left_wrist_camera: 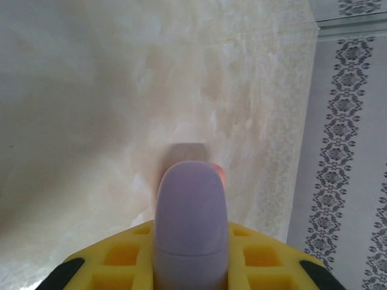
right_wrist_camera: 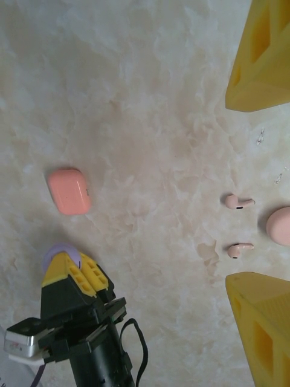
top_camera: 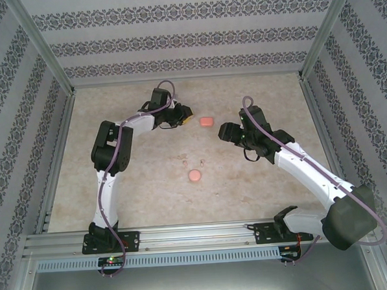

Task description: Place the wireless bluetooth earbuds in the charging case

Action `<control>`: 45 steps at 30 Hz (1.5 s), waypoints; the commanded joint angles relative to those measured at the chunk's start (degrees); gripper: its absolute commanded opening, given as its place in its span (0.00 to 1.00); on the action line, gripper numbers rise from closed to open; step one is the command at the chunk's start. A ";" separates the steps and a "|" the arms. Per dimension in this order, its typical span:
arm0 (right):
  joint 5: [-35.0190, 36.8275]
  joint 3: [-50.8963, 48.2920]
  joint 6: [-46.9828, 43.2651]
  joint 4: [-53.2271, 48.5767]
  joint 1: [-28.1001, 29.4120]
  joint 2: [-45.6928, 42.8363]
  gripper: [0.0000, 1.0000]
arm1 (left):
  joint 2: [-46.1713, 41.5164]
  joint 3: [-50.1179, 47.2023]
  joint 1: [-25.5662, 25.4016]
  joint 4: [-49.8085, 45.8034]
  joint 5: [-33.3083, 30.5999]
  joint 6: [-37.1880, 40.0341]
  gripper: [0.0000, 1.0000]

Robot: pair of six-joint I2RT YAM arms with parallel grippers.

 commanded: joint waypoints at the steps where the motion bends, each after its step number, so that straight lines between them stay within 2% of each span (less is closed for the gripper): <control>1: 0.99 0.69 0.22 0.25 -0.60 0.39 0.71 | 1.44 3.20 -0.71 -5.14 0.43 1.48 0.03; 7: 1.25 0.77 0.04 0.25 -0.60 0.82 0.71 | 3.37 5.39 -1.47 -8.09 0.25 3.33 0.05; 11: 1.35 0.60 0.04 0.25 -0.62 0.82 0.71 | 4.03 5.82 -1.87 -8.96 0.10 4.03 0.09; 15: 1.36 0.52 -0.18 0.26 -0.68 0.73 0.71 | 4.04 6.75 -2.28 -12.49 -1.22 6.49 0.23; 20: 1.35 0.40 -0.13 0.27 -0.70 0.73 0.71 | 4.01 7.72 -2.39 -15.89 -3.48 8.45 0.35; 37: 1.62 0.15 -0.32 -0.36 -1.02 -0.50 0.71 | 3.45 9.62 -1.87 -18.43 -7.25 13.45 0.39; 45: 1.76 0.34 -0.56 -0.89 -1.22 -0.81 0.72 | 0.11 7.07 -0.72 -19.49 -11.21 16.69 0.43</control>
